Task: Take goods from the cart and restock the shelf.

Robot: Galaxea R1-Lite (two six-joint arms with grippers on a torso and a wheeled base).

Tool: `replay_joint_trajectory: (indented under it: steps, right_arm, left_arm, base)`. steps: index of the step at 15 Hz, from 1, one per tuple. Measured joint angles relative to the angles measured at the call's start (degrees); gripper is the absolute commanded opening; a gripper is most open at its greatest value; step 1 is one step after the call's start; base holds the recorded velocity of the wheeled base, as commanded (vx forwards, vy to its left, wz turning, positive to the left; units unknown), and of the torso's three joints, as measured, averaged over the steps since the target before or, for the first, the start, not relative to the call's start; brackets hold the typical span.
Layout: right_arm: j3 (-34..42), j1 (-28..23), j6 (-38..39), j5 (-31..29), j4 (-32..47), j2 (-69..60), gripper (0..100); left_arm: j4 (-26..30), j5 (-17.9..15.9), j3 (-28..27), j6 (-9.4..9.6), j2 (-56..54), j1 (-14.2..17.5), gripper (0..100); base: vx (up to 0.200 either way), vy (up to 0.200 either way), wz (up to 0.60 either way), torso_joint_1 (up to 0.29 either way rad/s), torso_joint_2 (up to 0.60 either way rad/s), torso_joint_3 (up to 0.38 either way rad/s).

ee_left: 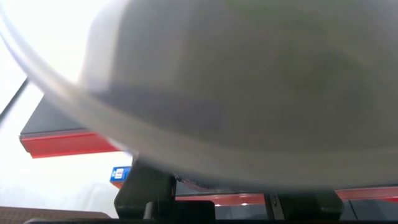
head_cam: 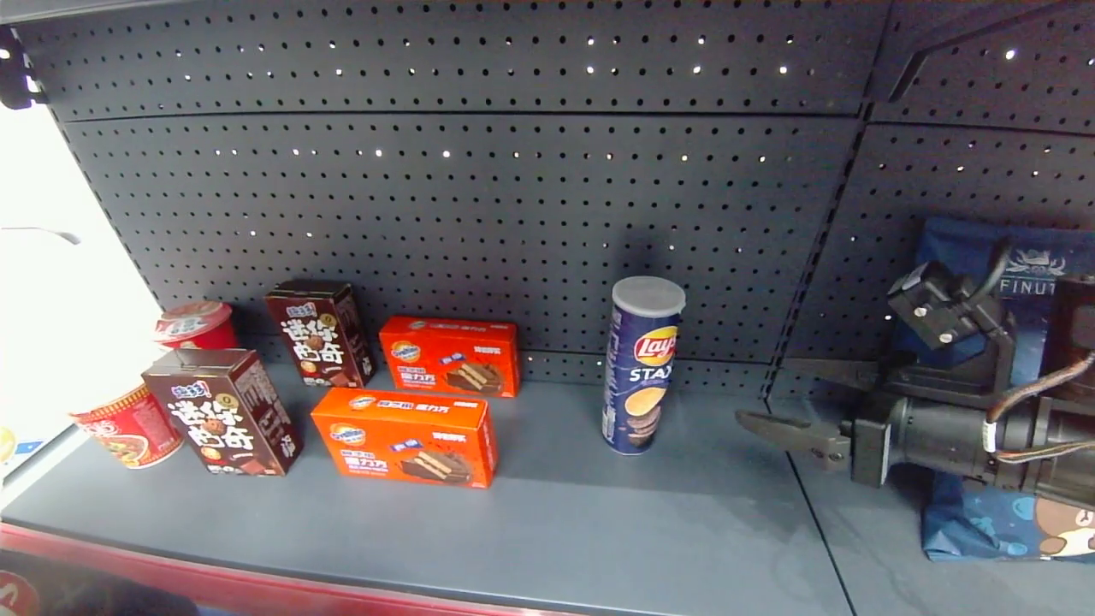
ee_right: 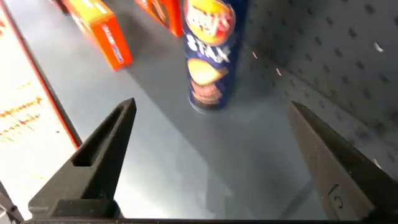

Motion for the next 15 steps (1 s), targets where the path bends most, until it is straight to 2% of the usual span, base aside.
replay_joint_trajectory:
  steps: [3, 9, 15]
  right_arm:
    - [-1.7, -0.1, -1.0, 3.6, -2.5, 5.4, 100]
    - [-9.6, -2.0, -3.8, 12.8, -6.7, 17.4, 100]
    - [-17.1, -2.6, -4.1, 19.9, -11.3, 27.6, 100]
  left_arm:
    - [0.0, 0.0, -0.1, 0.00, 0.0, 0.0, 0]
    - [0.0, -0.1, -0.4, -0.79, 0.2, -0.1, 0]
    - [0.1, -0.1, -0.6, -0.82, 0.2, 0.0, 0]
  base:
    - [0.000, 0.000, 0.00, 0.000, 0.00, 0.000]
    - [0.000, 0.000, 0.00, 0.000, 0.00, 0.000]
    - [0.000, 0.000, 0.00, 0.000, 0.00, 0.000]
